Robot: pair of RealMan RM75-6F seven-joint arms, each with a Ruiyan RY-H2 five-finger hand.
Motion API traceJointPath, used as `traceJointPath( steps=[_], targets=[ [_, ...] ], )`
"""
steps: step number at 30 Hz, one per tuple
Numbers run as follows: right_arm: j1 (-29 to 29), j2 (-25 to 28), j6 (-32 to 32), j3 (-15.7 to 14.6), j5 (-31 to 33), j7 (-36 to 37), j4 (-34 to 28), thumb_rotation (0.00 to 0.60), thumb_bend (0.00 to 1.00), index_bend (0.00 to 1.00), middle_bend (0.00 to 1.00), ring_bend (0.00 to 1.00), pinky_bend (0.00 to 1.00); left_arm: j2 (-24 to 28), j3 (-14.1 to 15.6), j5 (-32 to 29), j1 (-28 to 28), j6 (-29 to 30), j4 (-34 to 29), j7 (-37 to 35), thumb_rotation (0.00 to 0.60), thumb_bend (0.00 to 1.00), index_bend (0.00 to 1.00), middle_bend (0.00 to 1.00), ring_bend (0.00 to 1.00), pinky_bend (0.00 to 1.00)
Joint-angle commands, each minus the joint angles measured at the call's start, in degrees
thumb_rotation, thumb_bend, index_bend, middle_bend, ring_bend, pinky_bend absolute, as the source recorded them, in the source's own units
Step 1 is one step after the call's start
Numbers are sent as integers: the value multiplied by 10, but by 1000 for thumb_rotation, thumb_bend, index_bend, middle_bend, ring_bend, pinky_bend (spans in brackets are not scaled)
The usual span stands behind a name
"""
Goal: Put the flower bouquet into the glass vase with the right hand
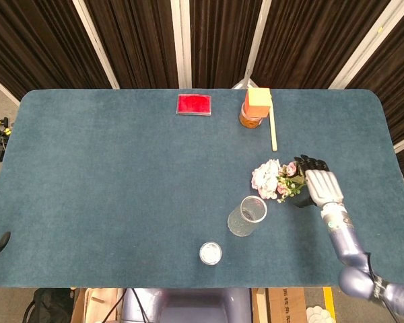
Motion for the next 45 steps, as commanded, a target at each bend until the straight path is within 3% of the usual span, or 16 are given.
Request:
traceJointPath(
  steps=[1,12,19,33,37,45],
  targets=[
    [37,-32,-15,1,47,-30,30,600,66,10,0,0,0,0,-1,-1,0,1,0,1,600,335,137,0,0,94],
    [105,-90,-15,-9,116,-83,98,600,65,10,1,10,0,-3,-3,-6,-1,-2,-1,9,600,335,136,0,0,94],
    [132,-112,-24,-23,157,-108,130,600,65,34,62,72,0,-4,-3,-7,-2,-5,-2,15,600,335,136,0,0,94],
    [159,-134,-41,-34,209,-122,178,600,65,133,304,347,4,-5,5,0,-6,-16,-7,25,600,335,136,0,0,94],
    [160,-143,-35,-35,204,-114,195,600,191,214,416,491,106,-6,4,0,-6,-16,-8,28,600,336,137,0,0,94],
    [148,-147,-32,-27,164,-69,199,600,359,350,552,601,217,-7,8,6,-7,-17,-8,29,600,335,139,0,0,95]
  ],
)
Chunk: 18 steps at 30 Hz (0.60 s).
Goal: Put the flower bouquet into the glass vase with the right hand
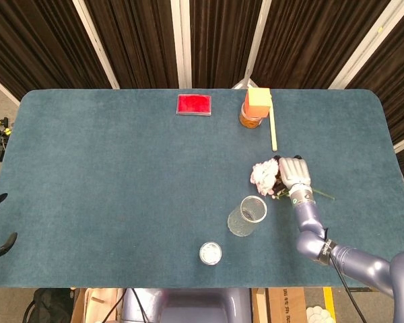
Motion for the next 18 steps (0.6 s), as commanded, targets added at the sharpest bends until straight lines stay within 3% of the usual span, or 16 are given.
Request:
traceJointPath(
  steps=[1,10,18],
  targets=[
    [-4,3,1,3,-13,12,-4,600,372,368,565,611,229,1,2,2,0,-1,0,-1,600,335,139,0,0,95],
    [-18,38,1,27,-54,70,-46,600,404,400,583,627,248,1,0,0,0,1,0,-6,600,335,141,0,0,95],
    [-42,128,-5,106,-118,194,-120,600,402,400,583,627,248,2,-1,-3,1,3,0,-11,600,336,141,0,0,95]
  ],
)
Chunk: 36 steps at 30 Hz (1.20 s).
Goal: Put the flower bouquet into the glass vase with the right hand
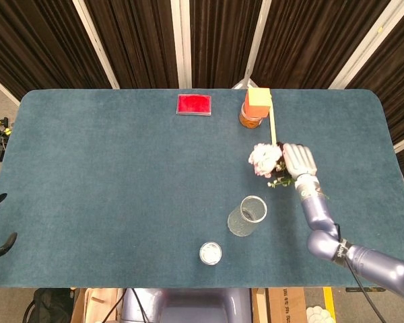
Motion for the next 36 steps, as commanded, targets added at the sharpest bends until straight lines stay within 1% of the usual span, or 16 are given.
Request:
traceJointPath(
  steps=[1,3,4,6,7,8,9,10,12,14,18,21,28,30,36],
  targets=[
    [-19,53,-9,50,-39,79,-44,600,402,402,583,627,248,0,-1,0,0,1,0,-1,600,336,141,0,0,95],
    [-35,82,-16,84,-60,141,-71,600,403,418,583,626,248,-1,-1,3,0,5,2,-4,600,335,141,0,0,95],
    [-42,91,-15,95,-69,162,-80,600,403,424,583,626,248,-2,-2,4,1,7,2,-6,600,335,141,0,0,95],
    [-62,109,0,132,-97,230,-104,600,403,440,583,627,248,-4,-3,8,1,14,6,-10,600,336,141,0,0,95],
    [-72,116,8,148,-111,262,-116,600,403,446,583,627,248,-5,-4,9,2,17,8,-12,600,335,141,0,0,95],
    [-78,120,13,157,-119,282,-123,600,403,450,583,627,248,-6,-4,10,2,18,9,-13,600,336,141,0,0,95],
    [-88,126,21,173,-128,316,-137,600,403,451,583,627,248,-7,-4,11,3,20,11,-15,600,336,141,0,0,95],
    [-97,135,24,190,-134,348,-156,600,403,451,583,627,248,-7,-5,11,3,22,12,-17,600,336,141,0,0,95],
    [-113,155,22,210,-136,390,-189,600,403,451,583,626,244,-9,-7,11,4,26,15,-19,600,335,141,0,0,95],
    [-129,181,23,231,-118,420,-231,600,403,451,583,627,239,-10,-8,13,5,32,18,-24,600,335,141,0,0,94],
    [-146,218,54,256,-73,421,-308,600,403,450,583,627,238,-11,-11,14,7,40,23,-32,600,335,141,0,0,94],
    [-157,245,89,274,-35,420,-381,600,403,451,583,627,238,-10,-11,13,8,41,24,-38,600,335,141,0,0,94],
    [-173,283,110,299,3,438,-478,600,403,451,583,627,238,-9,-11,13,8,41,24,-42,600,335,141,0,0,94],
    [-174,289,117,300,4,439,-493,600,403,453,583,627,238,-8,-11,12,8,41,24,-44,600,335,141,0,0,94],
    [-172,289,132,288,2,441,-525,600,403,457,583,626,238,-6,-12,12,8,42,24,-49,600,335,141,0,0,94]
  ],
)
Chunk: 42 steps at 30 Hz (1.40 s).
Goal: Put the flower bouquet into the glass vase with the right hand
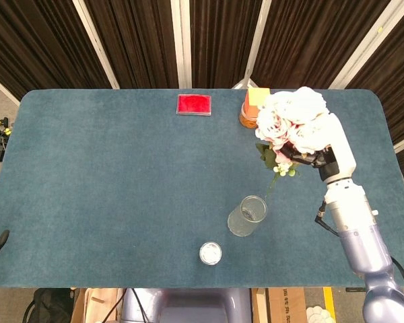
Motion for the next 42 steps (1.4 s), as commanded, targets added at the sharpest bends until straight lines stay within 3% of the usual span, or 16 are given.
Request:
traceJointPath(
  steps=[1,16,31,42],
  targets=[
    [-1,-1,6,-9,-3,4,-11,600,403,458,583,626,238,0,0,0,0,0,0,-1,600,335,141,0,0,94],
    [2,-57,25,-85,-63,12,-7,600,403,462,583,627,238,1,0,-2,1,0,-1,-1,600,335,141,0,0,94],
    [28,-106,28,-117,-62,13,43,600,403,470,583,627,238,0,-1,-2,1,1,-1,4,600,335,141,0,0,94],
    [18,-107,22,-129,-86,24,68,600,403,473,583,627,238,-4,-1,-1,1,0,-2,15,600,335,141,0,0,94]
  ],
)
